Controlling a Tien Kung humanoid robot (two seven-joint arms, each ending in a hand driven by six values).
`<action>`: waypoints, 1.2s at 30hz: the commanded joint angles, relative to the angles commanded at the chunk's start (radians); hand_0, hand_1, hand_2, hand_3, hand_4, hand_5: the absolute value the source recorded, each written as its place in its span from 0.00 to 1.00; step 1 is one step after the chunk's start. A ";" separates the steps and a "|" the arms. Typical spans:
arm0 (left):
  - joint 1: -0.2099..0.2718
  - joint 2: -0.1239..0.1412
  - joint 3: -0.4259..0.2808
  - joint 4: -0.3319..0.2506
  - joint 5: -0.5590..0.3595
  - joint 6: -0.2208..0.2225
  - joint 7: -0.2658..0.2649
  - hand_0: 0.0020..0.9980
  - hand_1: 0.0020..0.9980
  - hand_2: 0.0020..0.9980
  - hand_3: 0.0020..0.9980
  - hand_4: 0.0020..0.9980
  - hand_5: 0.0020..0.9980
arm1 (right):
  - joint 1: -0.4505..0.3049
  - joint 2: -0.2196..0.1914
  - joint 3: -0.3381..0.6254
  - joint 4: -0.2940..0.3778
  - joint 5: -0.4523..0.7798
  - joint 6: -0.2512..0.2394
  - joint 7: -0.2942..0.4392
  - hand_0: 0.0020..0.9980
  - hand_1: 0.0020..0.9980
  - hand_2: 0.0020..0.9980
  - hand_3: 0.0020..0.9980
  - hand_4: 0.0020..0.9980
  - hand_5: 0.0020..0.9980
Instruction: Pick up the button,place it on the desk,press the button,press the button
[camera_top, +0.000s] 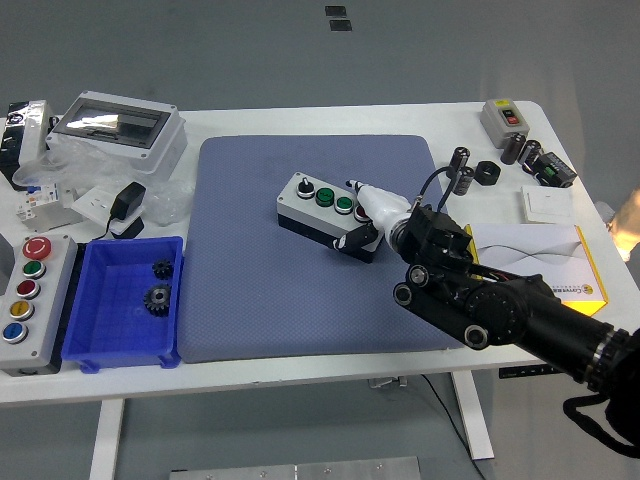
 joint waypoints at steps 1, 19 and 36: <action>0.000 0.000 0.000 0.000 0.000 0.000 0.000 0.67 0.63 0.57 0.60 0.65 0.24 | 0.000 0.000 -0.002 -0.002 0.000 -0.002 0.000 0.46 0.66 0.73 1.00 0.89 0.24; -0.002 0.000 0.008 0.005 -0.006 -0.002 -0.009 0.67 0.63 0.57 0.60 0.65 0.23 | 0.001 -0.001 -0.044 -0.015 -0.037 -0.033 0.029 0.20 0.37 0.41 0.53 0.35 0.05; 0.001 -0.005 0.010 0.008 -0.010 -0.002 -0.017 0.67 0.63 0.57 0.60 0.64 0.23 | -0.018 -0.203 -0.047 0.240 -0.020 -0.035 0.337 0.14 0.32 0.39 0.31 0.04 0.00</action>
